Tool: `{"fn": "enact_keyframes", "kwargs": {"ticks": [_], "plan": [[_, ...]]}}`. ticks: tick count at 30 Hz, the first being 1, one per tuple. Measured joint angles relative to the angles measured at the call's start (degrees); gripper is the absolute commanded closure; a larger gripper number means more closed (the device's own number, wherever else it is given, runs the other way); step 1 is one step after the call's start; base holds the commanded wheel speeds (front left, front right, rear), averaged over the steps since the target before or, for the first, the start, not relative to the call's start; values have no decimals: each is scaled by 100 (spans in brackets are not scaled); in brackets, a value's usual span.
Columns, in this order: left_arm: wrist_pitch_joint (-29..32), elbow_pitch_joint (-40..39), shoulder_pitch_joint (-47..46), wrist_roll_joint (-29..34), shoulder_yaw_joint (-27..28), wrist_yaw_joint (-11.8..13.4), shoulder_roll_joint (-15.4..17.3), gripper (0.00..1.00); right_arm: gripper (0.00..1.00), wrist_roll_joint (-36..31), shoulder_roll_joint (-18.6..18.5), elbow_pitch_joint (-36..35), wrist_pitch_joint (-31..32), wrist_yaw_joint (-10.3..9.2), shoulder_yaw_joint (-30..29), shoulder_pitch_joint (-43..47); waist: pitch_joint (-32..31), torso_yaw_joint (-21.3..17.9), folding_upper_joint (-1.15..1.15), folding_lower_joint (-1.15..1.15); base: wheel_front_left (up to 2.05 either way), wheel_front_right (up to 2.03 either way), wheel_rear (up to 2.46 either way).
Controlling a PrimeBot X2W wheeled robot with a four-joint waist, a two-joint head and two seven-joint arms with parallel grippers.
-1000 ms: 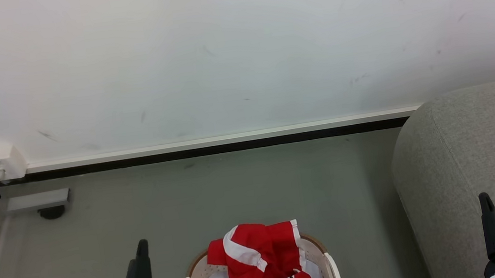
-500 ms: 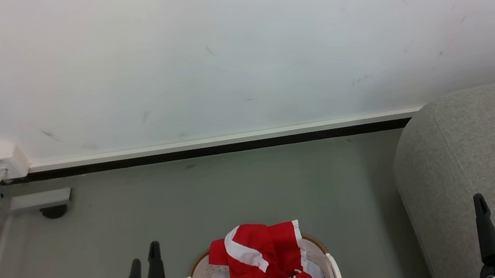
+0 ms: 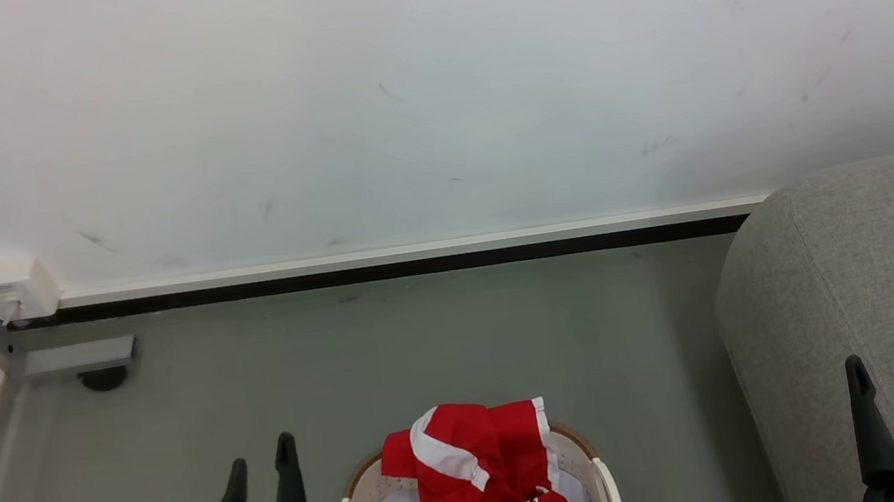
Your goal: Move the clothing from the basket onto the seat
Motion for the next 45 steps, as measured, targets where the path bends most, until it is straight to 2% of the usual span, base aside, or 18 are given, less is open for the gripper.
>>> {"fn": "enact_keyframes", "kwargs": {"ticks": [19, 45], "plan": [[-259, -92, 48, 1272, -174, 90, 9, 0, 0, -962, 0, 29, -250, 0, 0, 63, -17, 32, 0, 0, 0, 0, 0], [-556, -71, 122, 2574, -339, 109, 20, 0, 0, -1663, 97, 219, -552, 0, -166, 169, -56, -19, 0, 0, 0, 0, 0]]}}
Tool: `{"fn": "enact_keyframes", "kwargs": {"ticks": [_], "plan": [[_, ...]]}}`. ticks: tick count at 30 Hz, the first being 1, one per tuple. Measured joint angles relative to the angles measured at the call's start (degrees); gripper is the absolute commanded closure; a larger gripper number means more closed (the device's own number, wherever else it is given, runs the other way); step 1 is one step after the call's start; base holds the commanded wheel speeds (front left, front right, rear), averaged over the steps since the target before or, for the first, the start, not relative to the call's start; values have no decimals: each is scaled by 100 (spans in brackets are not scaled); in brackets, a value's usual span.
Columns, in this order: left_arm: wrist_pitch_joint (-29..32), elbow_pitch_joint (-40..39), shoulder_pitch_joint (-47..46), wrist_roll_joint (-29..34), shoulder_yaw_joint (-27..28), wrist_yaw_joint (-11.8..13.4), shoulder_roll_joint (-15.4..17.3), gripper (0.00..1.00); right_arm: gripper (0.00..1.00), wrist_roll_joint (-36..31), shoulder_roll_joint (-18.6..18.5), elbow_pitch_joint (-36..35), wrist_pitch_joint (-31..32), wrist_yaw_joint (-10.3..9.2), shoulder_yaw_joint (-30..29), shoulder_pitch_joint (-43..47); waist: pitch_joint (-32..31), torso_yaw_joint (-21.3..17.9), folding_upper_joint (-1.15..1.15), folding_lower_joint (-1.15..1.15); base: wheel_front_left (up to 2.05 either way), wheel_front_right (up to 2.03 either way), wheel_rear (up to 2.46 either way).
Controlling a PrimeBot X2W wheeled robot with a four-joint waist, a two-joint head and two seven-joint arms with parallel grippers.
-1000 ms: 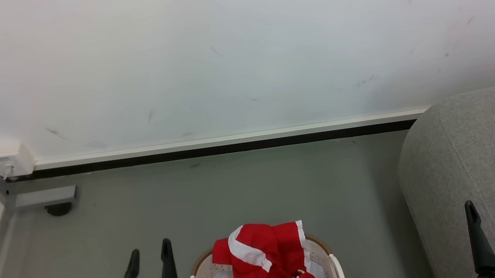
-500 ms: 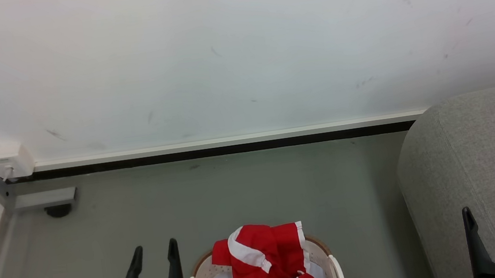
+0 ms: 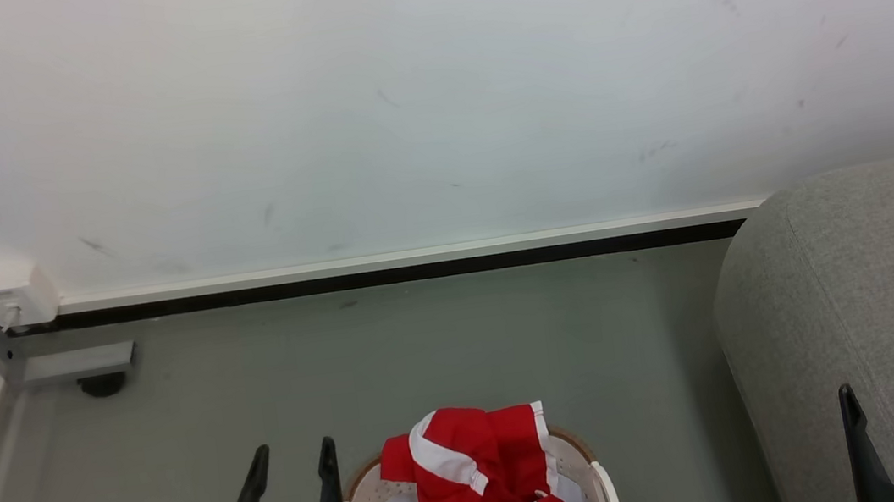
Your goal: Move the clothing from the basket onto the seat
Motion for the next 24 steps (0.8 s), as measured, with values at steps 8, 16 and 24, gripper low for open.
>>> {"fn": "enact_keyframes", "kwargs": {"ticks": [8, 16, 24], "plan": [[-98, 64, 35, 249, -56, -21, 4, 0, 0, -178, 9, 35, -101, 0, -112, 10, -2, -15, 0, 0, 0, 0, 0], [-135, 129, 40, 396, -52, -66, 7, 0, 0, -264, 19, 40, -136, 0, -163, 20, -22, -18, 0, 0, 0, 0, 0], [-136, 134, 45, 328, -49, -74, 8, 0, 0, -75, 25, 45, -137, 0, -159, 25, -21, -31, 0, 0, 0, 0, 0]]}}
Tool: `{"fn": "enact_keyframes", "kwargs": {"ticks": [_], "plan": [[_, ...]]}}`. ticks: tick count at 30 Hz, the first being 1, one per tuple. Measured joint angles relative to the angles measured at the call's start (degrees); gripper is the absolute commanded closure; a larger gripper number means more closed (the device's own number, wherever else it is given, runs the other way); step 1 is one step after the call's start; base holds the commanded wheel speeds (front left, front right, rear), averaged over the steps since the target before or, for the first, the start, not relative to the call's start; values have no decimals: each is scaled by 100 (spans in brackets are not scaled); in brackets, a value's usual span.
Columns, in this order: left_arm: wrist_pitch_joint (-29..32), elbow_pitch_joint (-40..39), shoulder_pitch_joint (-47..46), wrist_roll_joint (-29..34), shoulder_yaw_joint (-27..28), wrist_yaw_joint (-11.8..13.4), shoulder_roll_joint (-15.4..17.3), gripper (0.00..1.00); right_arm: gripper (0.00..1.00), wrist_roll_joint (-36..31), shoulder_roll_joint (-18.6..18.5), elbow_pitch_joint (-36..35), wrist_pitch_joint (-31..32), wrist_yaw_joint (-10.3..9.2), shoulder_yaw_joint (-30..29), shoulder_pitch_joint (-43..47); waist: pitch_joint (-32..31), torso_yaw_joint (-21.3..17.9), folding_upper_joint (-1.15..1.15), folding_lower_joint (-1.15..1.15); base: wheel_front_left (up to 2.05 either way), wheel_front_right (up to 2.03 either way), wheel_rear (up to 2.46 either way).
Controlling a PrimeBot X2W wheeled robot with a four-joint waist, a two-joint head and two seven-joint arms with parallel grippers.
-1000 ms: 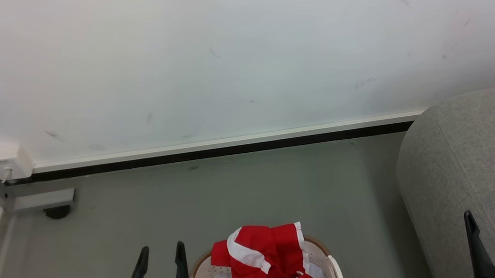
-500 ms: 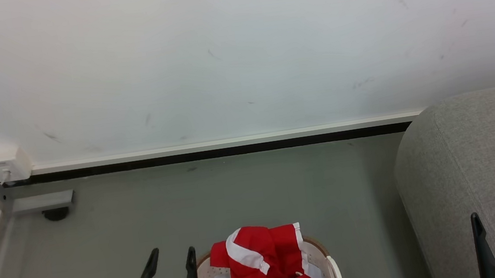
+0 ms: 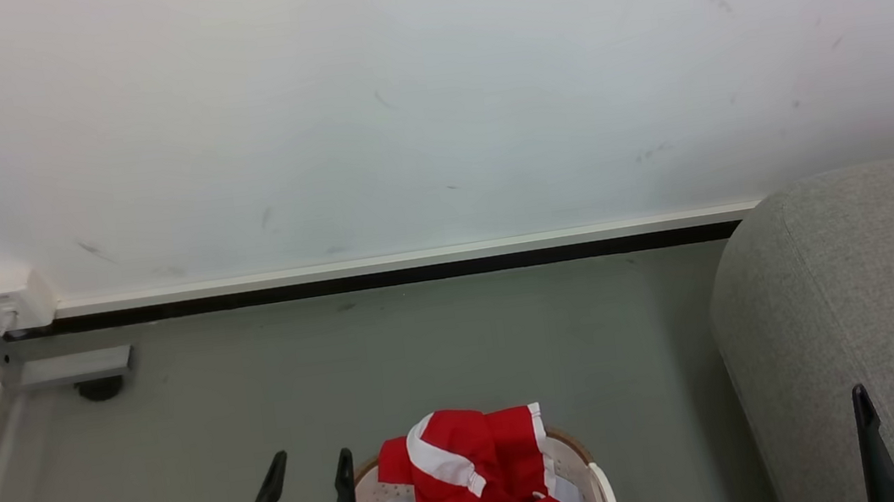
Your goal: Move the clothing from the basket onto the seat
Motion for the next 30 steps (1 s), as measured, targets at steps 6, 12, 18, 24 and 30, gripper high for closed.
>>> {"fn": "enact_keyframes", "kwargs": {"ticks": [6, 12, 18, 24, 30], "plan": [[0, 26, 2, -88, 26, -18, 0, 0, 0, 43, 2, 15, 0, 0, 35, -5, 14, -41, 0, 0, 0, 0, 0], [-1, 70, 38, -126, 5, -69, 1, 0, 0, 51, 7, -51, -10, 0, 181, -33, 75, -167, 0, 0, 0, 0, 0], [-5, 234, -125, -103, -79, -199, 2, 0, 0, 51, 11, -190, -11, 0, 441, -193, 247, -355, 0, 0, 0, 0, 0], [-5, 698, -718, 76, -169, -396, 4, 0, 0, 43, 12, -479, -12, 0, 638, -599, 672, -528, 0, 0, 0, 0, 0], [-5, 1419, -1443, 187, -385, -550, 10, 0, 0, 111, 12, -682, -12, 0, 828, -891, 1147, -729, 0, 1, 0, 0, 0]]}}
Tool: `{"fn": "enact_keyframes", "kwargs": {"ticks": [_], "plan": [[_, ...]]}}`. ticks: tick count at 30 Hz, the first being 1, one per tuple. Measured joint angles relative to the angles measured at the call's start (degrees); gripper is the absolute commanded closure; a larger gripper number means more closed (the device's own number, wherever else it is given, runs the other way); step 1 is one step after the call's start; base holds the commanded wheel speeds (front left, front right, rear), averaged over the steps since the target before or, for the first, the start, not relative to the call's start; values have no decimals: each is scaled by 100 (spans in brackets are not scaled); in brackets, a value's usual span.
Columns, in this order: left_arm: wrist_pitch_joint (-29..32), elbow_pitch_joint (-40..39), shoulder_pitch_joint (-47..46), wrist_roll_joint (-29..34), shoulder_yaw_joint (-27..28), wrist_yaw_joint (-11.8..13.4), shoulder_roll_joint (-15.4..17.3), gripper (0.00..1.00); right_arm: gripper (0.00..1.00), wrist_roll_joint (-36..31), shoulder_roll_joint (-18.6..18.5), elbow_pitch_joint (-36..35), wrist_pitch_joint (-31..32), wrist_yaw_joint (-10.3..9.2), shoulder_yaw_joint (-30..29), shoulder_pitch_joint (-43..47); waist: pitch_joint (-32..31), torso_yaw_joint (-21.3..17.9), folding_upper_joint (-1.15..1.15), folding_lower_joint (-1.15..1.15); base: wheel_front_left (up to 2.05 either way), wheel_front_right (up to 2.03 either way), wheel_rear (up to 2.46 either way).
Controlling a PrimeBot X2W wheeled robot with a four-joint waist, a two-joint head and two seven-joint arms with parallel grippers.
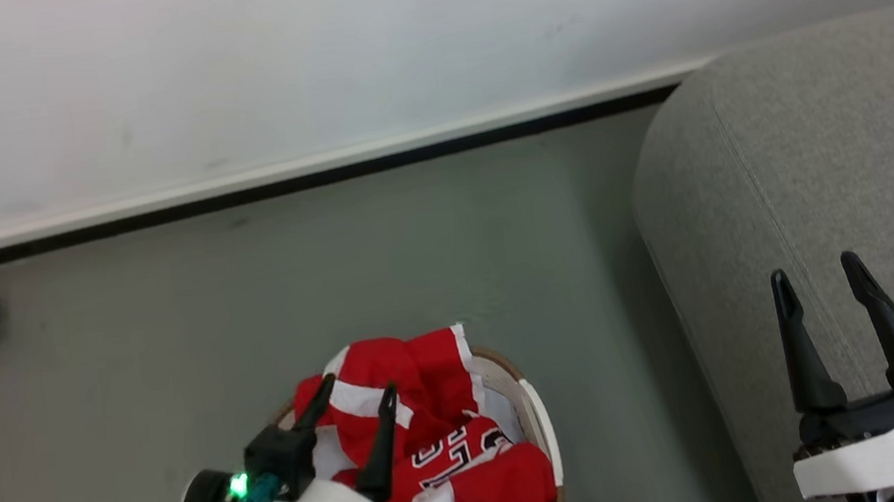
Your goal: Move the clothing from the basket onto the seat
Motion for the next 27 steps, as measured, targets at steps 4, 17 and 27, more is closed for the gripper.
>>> {"fn": "enact_keyframes", "kwargs": {"ticks": [4, 17, 27], "plan": [[0, 461, -478, 74, -199, -76, 14, 0, 0, 67, 1, -159, 0, 0, 85, -281, 331, -155, 0, 0, 0, 0, 0], [274, 2384, -2156, 379, -1023, -176, 103, 0, 0, 244, 0, -547, 0, 0, 286, -1157, 1666, -522, 0, 1, 0, 0, 0], [829, 3222, -3168, 407, -1651, -193, 180, 0, 0, 405, 1, -848, 0, 0, 344, -1704, 2841, -653, 0, 1, 0, 0, 0]]}}
